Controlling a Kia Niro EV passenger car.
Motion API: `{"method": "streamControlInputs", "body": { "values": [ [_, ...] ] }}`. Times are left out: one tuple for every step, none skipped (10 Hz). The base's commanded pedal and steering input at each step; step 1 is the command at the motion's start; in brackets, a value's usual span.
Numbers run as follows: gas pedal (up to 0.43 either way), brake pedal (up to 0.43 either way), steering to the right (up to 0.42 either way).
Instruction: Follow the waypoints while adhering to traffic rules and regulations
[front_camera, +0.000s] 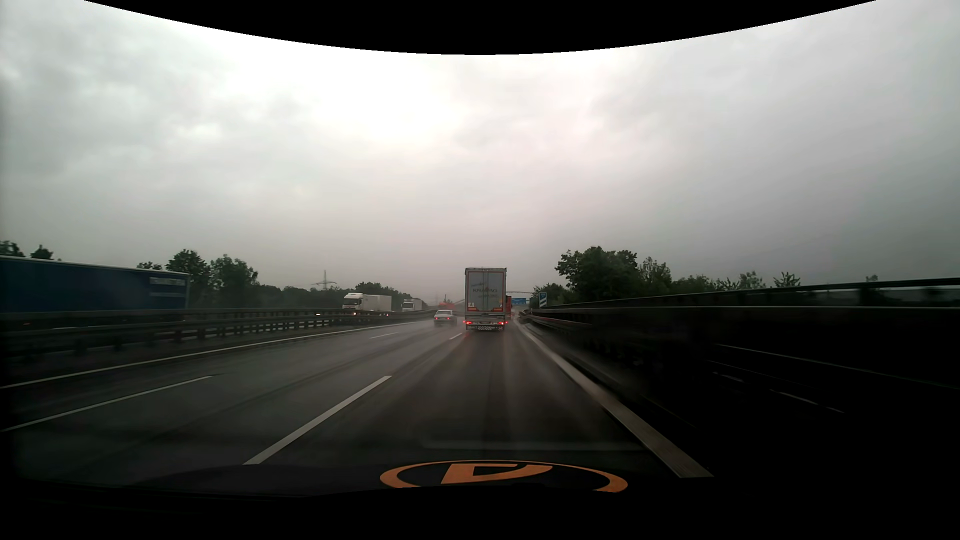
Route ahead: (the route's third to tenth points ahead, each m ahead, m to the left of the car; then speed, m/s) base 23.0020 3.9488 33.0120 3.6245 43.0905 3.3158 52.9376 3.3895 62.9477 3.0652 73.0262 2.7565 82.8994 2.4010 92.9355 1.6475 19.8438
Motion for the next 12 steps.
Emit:
{"method": "streamControlInputs", "body": {
  "values": [
    [0.110, 0.000, 0.000],
    [0.098, 0.000, 0.000],
    [0.098, 0.000, 0.000],
    [0.098, 0.000, 0.000],
    [0.098, 0.000, 0.000],
    [0.098, 0.000, 0.000],
    [0.098, 0.000, 0.001],
    [0.098, 0.000, 0.002],
    [0.098, 0.000, 0.002],
    [0.118, 0.000, 0.000],
    [0.138, 0.000, -0.001],
    [0.138, 0.000, -0.004]
  ]
}}
